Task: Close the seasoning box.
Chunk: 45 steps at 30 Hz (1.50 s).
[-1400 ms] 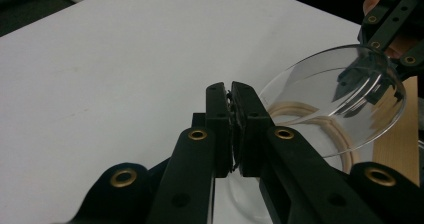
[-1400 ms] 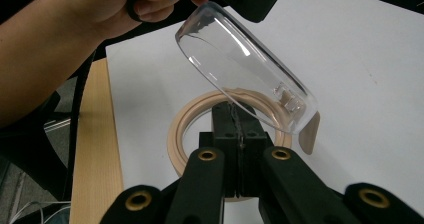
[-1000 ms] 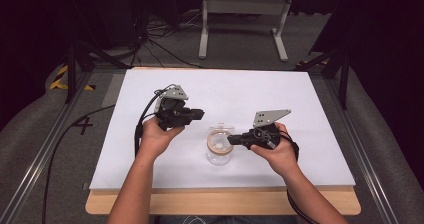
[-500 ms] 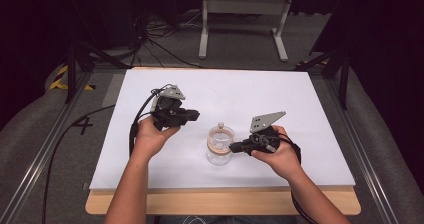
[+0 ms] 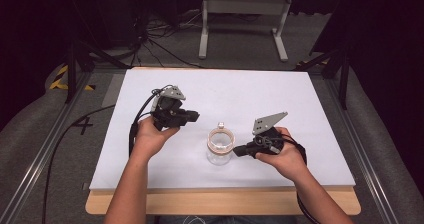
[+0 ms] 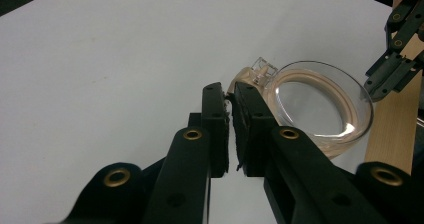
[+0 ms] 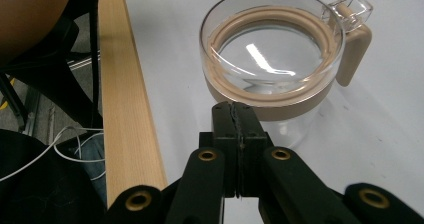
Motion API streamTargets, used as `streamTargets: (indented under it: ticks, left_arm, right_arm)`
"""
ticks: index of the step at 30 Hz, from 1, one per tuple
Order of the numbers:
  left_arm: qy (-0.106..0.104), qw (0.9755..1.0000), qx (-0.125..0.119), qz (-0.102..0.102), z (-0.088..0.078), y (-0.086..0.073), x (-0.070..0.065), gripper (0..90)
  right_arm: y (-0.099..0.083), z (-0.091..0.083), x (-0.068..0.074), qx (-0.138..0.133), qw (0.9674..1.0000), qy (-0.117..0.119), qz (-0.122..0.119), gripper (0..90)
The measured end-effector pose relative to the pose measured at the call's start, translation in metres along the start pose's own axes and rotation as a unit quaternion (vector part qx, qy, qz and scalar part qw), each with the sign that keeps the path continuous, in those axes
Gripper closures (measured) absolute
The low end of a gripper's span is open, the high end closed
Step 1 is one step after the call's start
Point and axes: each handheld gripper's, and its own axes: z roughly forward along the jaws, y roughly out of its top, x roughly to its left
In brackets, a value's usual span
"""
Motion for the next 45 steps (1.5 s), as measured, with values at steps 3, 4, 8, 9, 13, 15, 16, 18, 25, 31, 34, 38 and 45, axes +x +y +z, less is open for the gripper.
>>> streamTargets:
  ticks: [3,4,8,9,13,15,16,18,25,31,34,38,45]
  left_arm:
    - [0.003,1.0000,0.000,-0.001,-0.001,0.000,-0.002,82.6]
    - [0.004,1.0000,-0.004,-0.002,-0.001,0.000,-0.002,82.3]
    - [0.008,0.9999,-0.008,-0.006,-0.006,-0.002,-0.002,78.8]
    - [0.013,0.9998,-0.013,-0.009,-0.007,-0.004,-0.003,78.0]
    - [0.023,0.9995,-0.013,-0.015,-0.015,-0.009,-0.002,75.2]
    - [0.027,0.9994,-0.014,-0.020,-0.020,-0.013,-0.001,74.1]
    - [0.030,0.9992,-0.016,-0.021,-0.022,-0.015,-0.001,73.8]
    - [0.036,0.9987,-0.017,-0.031,-0.026,-0.018,0.000,73.1]
    - [0.050,0.9979,-0.021,-0.037,-0.037,-0.027,0.004,70.1]
    - [0.068,0.9963,-0.027,-0.045,-0.044,-0.035,0.008,66.7]
    - [0.075,0.9957,-0.027,-0.048,-0.045,-0.040,0.012,63.8]
    - [0.097,0.9935,-0.031,-0.051,-0.040,-0.046,0.019,57.9]
    - [0.106,0.9900,-0.018,-0.091,-0.028,-0.060,0.036,53.3]
  right_arm:
    - [0.001,-0.003,0.000,-0.009,1.0000,-0.003,-0.002,90.0]
    - [0.002,-0.005,0.000,-0.014,0.9999,-0.006,-0.004,90.0]
    - [0.005,-0.014,-0.001,-0.034,0.9993,-0.009,-0.009,89.8]
    - [0.006,-0.016,-0.001,-0.038,0.9992,-0.010,-0.010,89.4]
    - [0.009,-0.029,-0.007,-0.063,0.9979,-0.018,-0.001,78.3]
    - [0.009,-0.034,-0.010,-0.072,0.9971,-0.024,0.001,72.5]
    - [0.010,-0.037,-0.013,-0.074,0.9969,-0.027,0.001,70.4]
    - [0.010,-0.043,-0.017,-0.084,0.9957,-0.038,0.002,67.3]
    - [0.007,-0.059,-0.034,-0.095,0.9933,-0.063,0.017,60.7]
    - [-0.003,-0.070,-0.053,-0.105,0.9888,-0.100,0.033,54.7]
    - [-0.012,-0.076,-0.065,-0.110,0.9858,-0.117,0.048,50.5]
    - [-0.024,-0.079,-0.079,-0.100,0.9830,-0.140,0.065,46.1]
    - [-0.046,-0.071,-0.105,-0.073,0.9807,-0.161,0.084,44.1]
